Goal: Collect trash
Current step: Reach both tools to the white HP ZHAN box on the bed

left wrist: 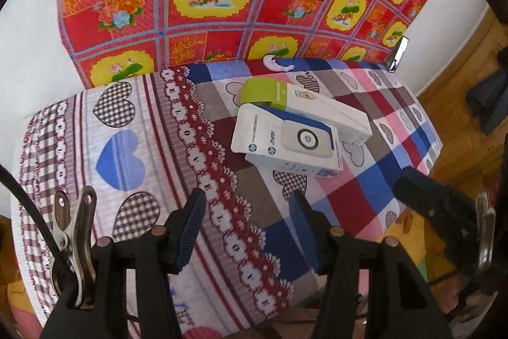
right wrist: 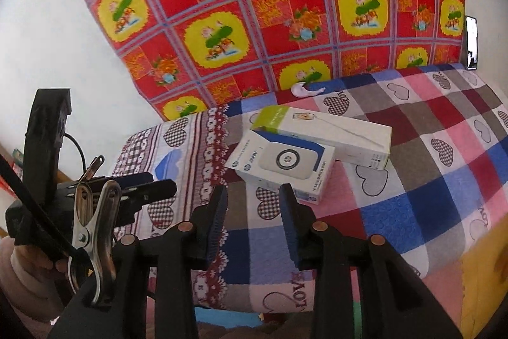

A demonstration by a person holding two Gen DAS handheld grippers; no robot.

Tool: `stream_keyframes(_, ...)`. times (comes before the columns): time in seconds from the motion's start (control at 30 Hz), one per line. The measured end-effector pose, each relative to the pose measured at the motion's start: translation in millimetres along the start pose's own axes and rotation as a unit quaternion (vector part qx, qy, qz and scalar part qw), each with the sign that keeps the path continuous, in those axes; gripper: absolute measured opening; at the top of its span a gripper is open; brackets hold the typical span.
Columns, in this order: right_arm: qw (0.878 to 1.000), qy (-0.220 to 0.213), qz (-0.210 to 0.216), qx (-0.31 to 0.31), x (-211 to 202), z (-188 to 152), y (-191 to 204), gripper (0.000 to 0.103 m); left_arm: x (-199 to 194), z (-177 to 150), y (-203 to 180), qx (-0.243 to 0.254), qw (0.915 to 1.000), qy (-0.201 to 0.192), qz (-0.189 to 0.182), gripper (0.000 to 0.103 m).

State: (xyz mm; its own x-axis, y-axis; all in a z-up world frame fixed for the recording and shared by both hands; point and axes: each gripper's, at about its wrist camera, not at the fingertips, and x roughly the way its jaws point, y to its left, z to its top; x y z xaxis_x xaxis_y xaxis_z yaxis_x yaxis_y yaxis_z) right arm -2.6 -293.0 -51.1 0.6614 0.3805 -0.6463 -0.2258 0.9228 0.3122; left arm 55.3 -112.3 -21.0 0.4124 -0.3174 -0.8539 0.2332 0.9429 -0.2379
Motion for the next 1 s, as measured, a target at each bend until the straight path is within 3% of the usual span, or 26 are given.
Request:
stream_keyframes(0.57, 0.997, 0.057, -0.001, 0.046, 63, 14, -60, 0.037, 85, 49, -10, -0.011, 0.9985, 0.053, 0.01, 0.059)
stream_keyframes(1.0, 0.992, 0.11, -0.005, 0.067, 109, 21, -90, 0.038, 125, 61, -12, -0.023, 0.9962, 0.084, 0.009, 0.059)
